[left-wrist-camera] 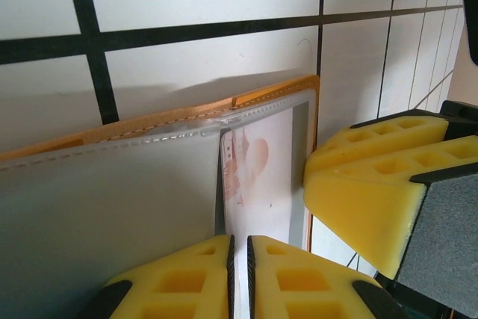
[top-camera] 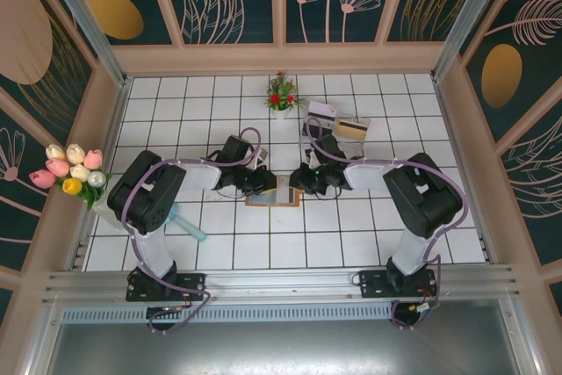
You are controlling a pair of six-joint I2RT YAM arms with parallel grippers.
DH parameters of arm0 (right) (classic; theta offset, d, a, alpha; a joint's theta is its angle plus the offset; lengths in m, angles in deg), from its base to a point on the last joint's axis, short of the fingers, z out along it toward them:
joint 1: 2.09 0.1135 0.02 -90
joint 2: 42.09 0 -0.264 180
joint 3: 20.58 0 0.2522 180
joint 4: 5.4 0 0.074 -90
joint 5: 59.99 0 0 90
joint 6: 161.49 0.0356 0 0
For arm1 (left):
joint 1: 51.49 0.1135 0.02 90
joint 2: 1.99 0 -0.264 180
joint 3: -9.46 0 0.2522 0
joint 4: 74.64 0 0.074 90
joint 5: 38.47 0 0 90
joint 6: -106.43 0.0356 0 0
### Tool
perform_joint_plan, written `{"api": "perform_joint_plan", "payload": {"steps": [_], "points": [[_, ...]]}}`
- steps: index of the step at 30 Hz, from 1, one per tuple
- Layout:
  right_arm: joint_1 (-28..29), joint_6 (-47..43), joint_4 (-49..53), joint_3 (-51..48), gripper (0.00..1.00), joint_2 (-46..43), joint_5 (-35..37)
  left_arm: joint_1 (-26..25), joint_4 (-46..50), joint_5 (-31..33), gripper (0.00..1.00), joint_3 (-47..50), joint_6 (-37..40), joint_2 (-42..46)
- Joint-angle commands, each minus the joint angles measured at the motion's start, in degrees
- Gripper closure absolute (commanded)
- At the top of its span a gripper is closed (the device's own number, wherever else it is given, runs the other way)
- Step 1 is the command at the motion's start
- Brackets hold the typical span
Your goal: Take the credit cards out of the card holder
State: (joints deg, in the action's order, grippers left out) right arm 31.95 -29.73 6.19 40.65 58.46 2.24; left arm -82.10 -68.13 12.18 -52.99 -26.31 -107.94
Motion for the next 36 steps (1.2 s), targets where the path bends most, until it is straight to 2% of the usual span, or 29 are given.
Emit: {"api": "perform_joint_plan", "payload": {"steps": [1, 5, 10, 13, 20, 31, 34, 36], "points": [[0.15, -2.07, 4.63, -1.62, 0.80, 3.17, 2.03, -0.94, 1.57, 0.88, 0.88, -0.79, 2.95, -3.20], [0.16, -2.72, 5.40, -0.66, 0.80, 0.17, 2.68, -0.75, 3.05, 3.49, 0.92, -0.49, 3.21, -3.05], [0.01, -3.51, 10.03, 1.54, 0.80, -4.54, 7.63, -0.33, 3.38, 4.90, 0.95, 0.55, 3.02, -2.97], [0.01, -4.86, 12.05, 3.01, 0.80, -3.15, 8.14, -0.29, 3.11, 5.03, 1.00, 0.60, 2.70, -2.93], [0.93, -5.24, 9.31, 3.09, 0.80, 1.31, 3.74, -0.09, 4.76, 6.12, 1.00, -0.20, 2.96, -0.61], [0.93, -4.93, 11.04, 2.37, 0.81, 3.90, 6.50, 0.76, 7.87, 10.58, 1.00, 1.45, 3.08, 4.50], [0.99, -5.02, 10.88, 2.37, 0.81, 4.05, 6.26, 0.84, 5.31, 8.91, 1.00, 2.75, 1.77, 4.76], [1.20, -5.19, 10.99, 2.57, 0.82, 4.27, 6.25, 0.87, 1.39, 5.56, 1.00, 3.52, 0.06, 4.30]]}}
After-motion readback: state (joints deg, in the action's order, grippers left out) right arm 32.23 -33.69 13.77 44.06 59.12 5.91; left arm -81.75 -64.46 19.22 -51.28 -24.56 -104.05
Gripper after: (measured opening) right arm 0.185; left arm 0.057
